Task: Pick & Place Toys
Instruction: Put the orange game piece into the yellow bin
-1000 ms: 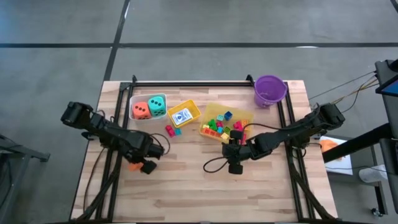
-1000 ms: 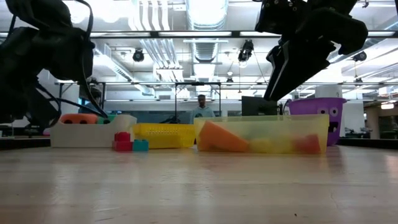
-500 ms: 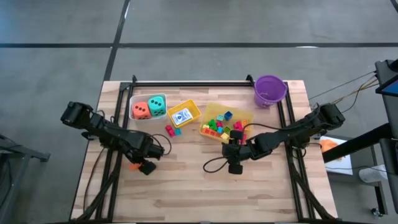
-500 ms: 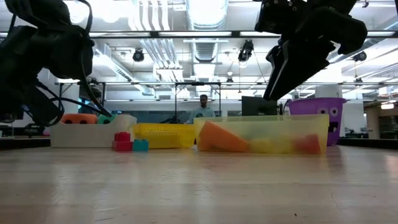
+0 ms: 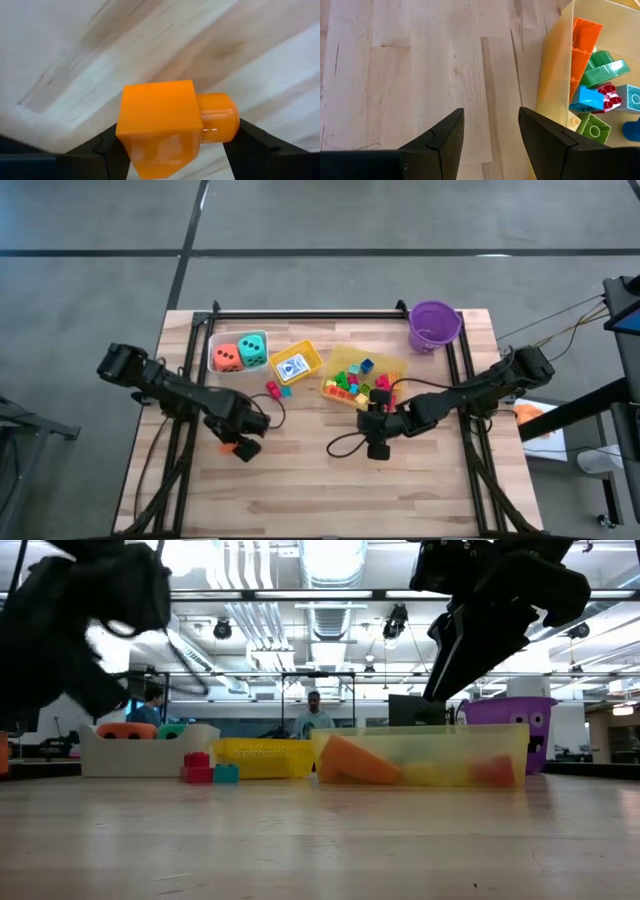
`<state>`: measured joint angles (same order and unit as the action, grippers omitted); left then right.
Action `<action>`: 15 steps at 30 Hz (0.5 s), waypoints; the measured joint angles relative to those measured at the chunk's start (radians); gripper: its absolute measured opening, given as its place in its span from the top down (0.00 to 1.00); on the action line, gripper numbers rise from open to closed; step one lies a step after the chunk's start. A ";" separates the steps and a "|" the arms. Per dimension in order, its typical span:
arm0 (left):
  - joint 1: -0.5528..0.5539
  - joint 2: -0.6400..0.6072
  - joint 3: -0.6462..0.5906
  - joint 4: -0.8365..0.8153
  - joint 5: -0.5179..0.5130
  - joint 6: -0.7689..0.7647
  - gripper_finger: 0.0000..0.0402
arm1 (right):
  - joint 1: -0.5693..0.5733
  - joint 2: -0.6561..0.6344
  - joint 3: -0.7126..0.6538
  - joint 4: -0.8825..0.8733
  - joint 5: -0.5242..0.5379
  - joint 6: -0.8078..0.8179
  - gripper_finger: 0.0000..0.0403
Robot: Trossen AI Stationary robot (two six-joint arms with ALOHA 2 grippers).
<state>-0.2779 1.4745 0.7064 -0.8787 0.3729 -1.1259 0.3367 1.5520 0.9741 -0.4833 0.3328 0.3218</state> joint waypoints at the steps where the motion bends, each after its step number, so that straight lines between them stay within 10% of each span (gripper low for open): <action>1: 0.000 -0.003 0.018 0.000 -0.015 0.000 0.38 | 0.000 0.000 0.000 0.000 0.000 0.000 0.54; 15: 0.065 -0.065 0.211 0.430 -0.401 0.257 0.38 | 0.026 -0.004 0.000 0.221 0.162 -0.127 0.54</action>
<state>-0.2133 1.4091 0.9170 -0.4487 -0.0282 -0.8692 0.3625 1.5483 0.9741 -0.2620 0.4953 0.1951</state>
